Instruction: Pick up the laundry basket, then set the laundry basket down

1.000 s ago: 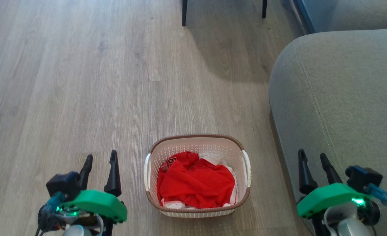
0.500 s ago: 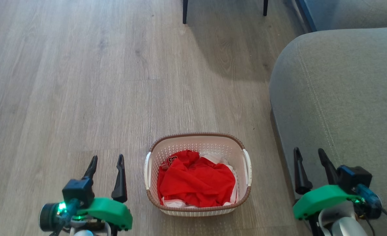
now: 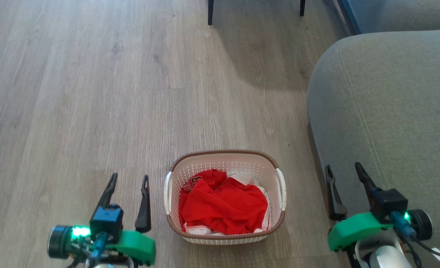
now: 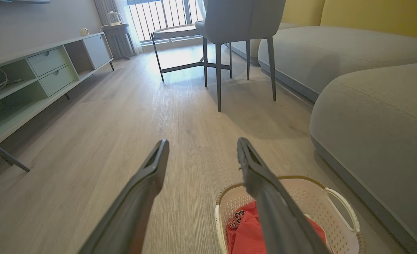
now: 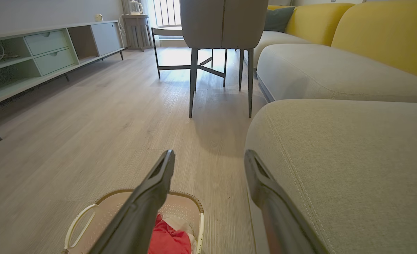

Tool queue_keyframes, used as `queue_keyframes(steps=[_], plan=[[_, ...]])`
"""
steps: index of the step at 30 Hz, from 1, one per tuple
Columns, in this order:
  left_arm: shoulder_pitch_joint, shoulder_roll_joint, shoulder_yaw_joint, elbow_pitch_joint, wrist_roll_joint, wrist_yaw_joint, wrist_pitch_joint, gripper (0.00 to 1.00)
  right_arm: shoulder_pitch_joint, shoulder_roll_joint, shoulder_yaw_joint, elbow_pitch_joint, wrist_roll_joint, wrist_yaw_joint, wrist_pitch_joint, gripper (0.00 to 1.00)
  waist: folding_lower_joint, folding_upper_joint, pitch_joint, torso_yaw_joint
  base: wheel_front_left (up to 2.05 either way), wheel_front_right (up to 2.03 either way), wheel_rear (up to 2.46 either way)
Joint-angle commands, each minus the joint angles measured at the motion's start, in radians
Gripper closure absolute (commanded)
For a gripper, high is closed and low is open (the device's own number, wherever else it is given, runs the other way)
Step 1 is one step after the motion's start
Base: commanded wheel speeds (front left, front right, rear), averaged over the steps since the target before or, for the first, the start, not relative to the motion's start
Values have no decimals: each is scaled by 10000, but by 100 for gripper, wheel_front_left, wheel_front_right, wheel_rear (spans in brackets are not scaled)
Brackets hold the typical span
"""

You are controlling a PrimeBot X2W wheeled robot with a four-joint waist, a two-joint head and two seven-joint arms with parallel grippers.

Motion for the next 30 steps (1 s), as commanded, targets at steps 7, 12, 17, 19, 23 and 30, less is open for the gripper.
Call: queue_keyframes(steps=[7,12,17,19,23,30], plan=[[-151,69,346,-307,106,6,-111,0,-397,-121,301,-363,-164,16,-134,0,0,0,-52,-2,0,0,0],[-138,24,378,-271,98,-57,-111,0,-379,-121,319,-346,-160,16,-134,0,0,0,-87,18,0,0,0],[-101,-19,401,-259,115,-94,-111,0,-355,-121,355,-311,-145,16,-134,0,0,0,-124,30,0,0,0],[-84,-34,410,-257,121,-108,-111,0,-348,-121,373,-304,-145,16,-134,0,0,0,-135,27,0,0,0],[-58,-63,428,-279,129,-134,-111,0,-343,-121,380,-301,-153,16,-134,0,0,0,-128,21,0,0,0],[-94,-232,680,-330,-372,-263,-111,0,-432,-121,381,-46,-129,16,-134,0,0,0,132,-20,0,0,0]])
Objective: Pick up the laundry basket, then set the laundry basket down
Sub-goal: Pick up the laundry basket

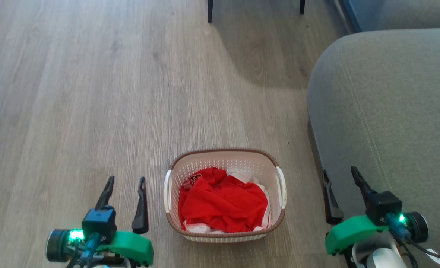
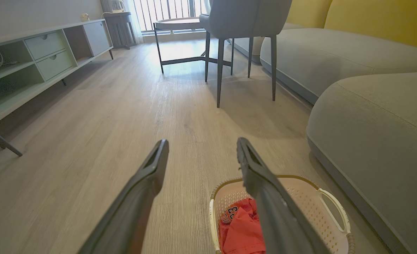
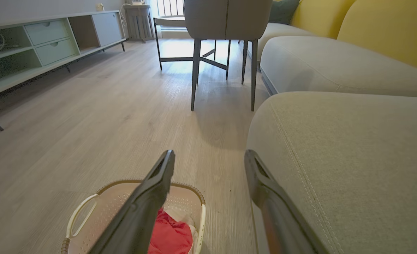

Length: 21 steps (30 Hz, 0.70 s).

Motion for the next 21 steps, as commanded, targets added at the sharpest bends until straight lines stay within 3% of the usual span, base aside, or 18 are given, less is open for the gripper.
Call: queue_keyframes(steps=[1,10,21], plan=[[-286,-69,388,-313,-9,-63,-97,0,-479,-116,222,-190,-18,16,-134,0,0,0,135,-14,0,0,0],[-883,-171,533,-35,-38,-275,-97,0,-1218,-116,191,121,-8,16,-134,0,0,0,1157,-71,0,0,0],[-2704,-233,775,748,-21,-410,-97,0,-3205,-116,30,705,250,16,-134,0,0,0,3810,-238,0,0,0]])
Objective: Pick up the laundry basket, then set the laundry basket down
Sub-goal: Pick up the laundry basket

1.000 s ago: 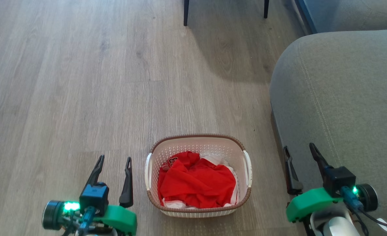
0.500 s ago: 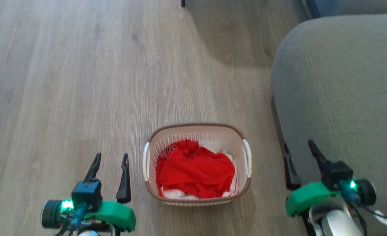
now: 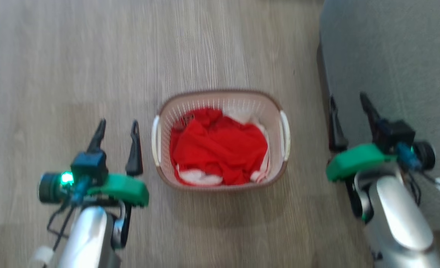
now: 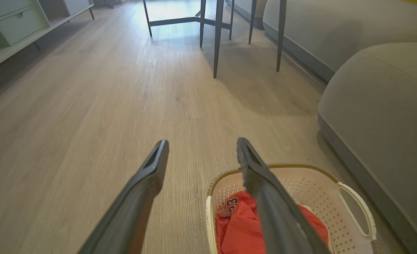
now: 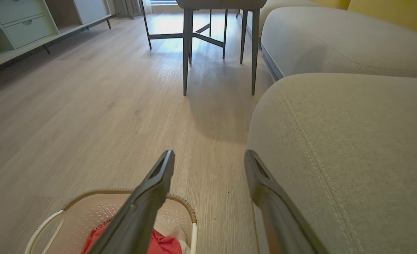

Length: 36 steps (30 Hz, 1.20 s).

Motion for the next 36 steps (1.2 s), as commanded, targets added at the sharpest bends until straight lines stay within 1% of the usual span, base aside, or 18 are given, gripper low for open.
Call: queue_keyframes(steps=[1,7,9,17,24,32,36], plan=[[-533,2,383,-131,18,-23,-95,0,-457,-72,224,-146,84,16,-134,0,-2,0,1139,-97,0,0,0],[-1592,-9,399,489,7,-169,-95,0,-1521,-72,353,506,217,16,-134,0,-2,0,2462,-141,0,0,0],[-2077,-12,415,949,-19,-238,-95,0,-1960,-72,370,832,327,16,-134,0,-2,0,3051,-134,0,0,0],[-3299,-16,340,2331,-286,-492,-95,0,-2901,-72,519,1815,669,16,-134,0,-2,0,4346,-87,0,0,0],[-4282,-17,-13,3507,-491,-676,-95,0,-3464,-72,653,2377,941,16,-134,0,-2,0,5243,12,0,0,0],[-5074,-17,-294,4786,-573,-629,-95,0,-3739,-72,949,2726,1147,16,-134,0,-2,0,5841,89,0,0,0],[-5377,-18,-331,5173,-592,-581,-95,0,-3832,-72,1116,2830,1239,16,-134,0,-2,0,6074,131,0,0,0]])
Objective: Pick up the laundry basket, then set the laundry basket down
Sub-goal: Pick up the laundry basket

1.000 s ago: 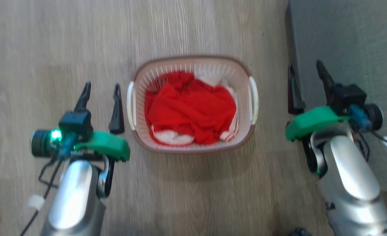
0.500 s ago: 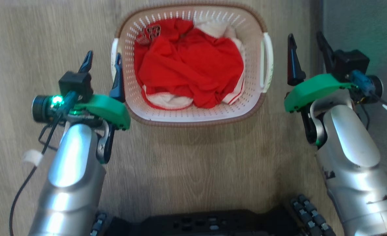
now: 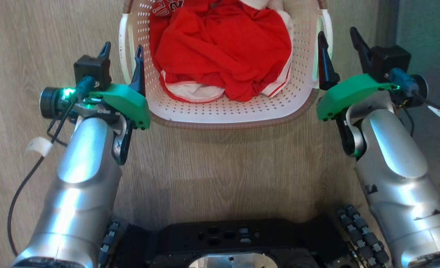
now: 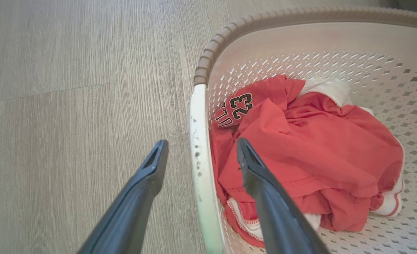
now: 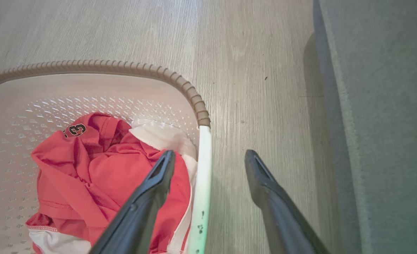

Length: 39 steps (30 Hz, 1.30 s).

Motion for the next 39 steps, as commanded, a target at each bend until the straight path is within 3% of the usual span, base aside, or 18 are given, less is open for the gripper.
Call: queue_keyframes(steps=[1,15,28,30,31,32,34,35,36,38,39], plan=[[136,193,158,-71,-44,46,-51,0,200,101,208,-133,106,16,-122,0,-1,1,77,22,0,0,0],[-630,193,-153,1220,113,113,-51,0,-129,101,649,681,484,16,-122,0,-1,1,500,73,0,0,0],[-1182,193,-443,1584,177,176,-51,0,-587,101,998,1274,932,16,-122,0,-1,1,798,125,0,0,0],[-1234,193,-513,1669,146,142,-51,0,-675,101,1064,1350,1019,16,-122,7,-1,1,821,122,0,0,0],[-1259,193,-554,1707,128,127,-51,3,-714,101,1088,1383,1056,16,-122,10,-1,1,830,121,0,0,0],[-1282,193,-603,1740,103,114,-51,12,-751,101,1103,1420,1088,16,-122,15,-1,1,834,121,0,0,0],[-1309,193,-720,1790,29,88,-51,44,-805,101,1139,1550,1172,16,-122,37,-1,1,826,126,0,0,0],[-1316,193,-780,1813,-19,85,-51,53,-834,101,1166,1646,1215,16,-122,48,-1,1,816,128,0,0,0],[-1316,193,-780,1813,-19,85,-51,53,-834,101,1166,1646,1215,16,-122,48,-1,1,816,128,0,0,0],[-1317,193,-903,1845,-135,102,-51,68,-907,101,1213,1842,1279,16,-122,58,-1,1,791,132,0,0,0],[-1312,193,-976,1859,-207,116,-51,89,-947,101,1227,1938,1311,16,-122,64,-1,1,777,135,0,0,0]])
